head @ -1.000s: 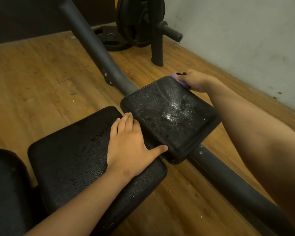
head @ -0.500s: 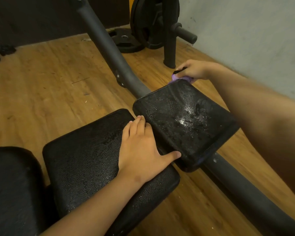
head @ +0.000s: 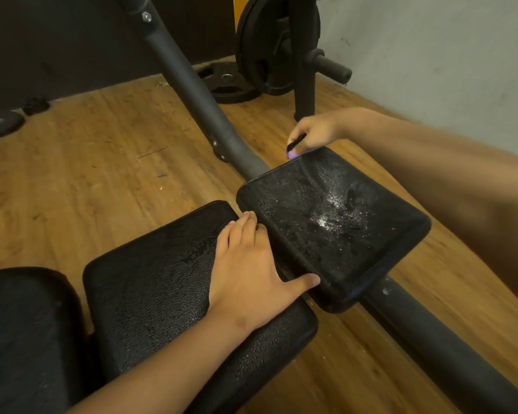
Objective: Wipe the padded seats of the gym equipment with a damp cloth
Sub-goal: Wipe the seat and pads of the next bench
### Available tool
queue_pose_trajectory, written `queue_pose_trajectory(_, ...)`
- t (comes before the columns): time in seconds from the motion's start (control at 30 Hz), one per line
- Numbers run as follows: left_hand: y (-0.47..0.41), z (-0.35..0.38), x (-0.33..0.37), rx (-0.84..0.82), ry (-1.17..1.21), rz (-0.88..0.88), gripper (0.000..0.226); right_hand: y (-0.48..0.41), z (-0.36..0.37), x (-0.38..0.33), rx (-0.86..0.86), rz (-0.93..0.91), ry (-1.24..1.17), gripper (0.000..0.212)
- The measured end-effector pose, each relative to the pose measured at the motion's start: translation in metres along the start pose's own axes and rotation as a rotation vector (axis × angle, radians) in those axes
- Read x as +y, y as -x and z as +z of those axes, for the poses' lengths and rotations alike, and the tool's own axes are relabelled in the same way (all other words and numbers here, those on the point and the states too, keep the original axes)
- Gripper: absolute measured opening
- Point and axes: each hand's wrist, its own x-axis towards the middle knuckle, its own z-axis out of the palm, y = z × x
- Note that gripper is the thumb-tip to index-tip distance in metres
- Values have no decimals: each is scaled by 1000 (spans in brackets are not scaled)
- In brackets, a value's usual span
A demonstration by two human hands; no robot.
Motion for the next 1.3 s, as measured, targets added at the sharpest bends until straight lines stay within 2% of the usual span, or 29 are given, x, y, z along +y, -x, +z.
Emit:
queue_pose_trajectory(0.3, -1, 0, 0, -2, 10, -9, 121, -11, 20, -44, -83, -165, -82, 16)
queue_pose_trajectory(0.67, -2, 2, -1, 18, 2, -8, 119, -12, 43, -93, -127, -328, -99, 25)
queue_pose_trajectory(0.77, -3, 3, -1, 21, 2, -5, 119, -10, 44, -95, -95, -357, -63, 22)
queue_pose_trajectory(1.0, -4, 5, -3, 30, 4, 1, 121, 12, 46, -88, -39, -444, -190, 23)
queue_pose_trajectory(1.2, -4, 5, -4, 31, 0, -3, 122, 33, 60, -91, 127, -450, -62, 26)
queue_pose_trajectory(1.3, -5, 6, -5, 36, 7, 1, 120, 46, 66, -87, 187, -424, -80, 27)
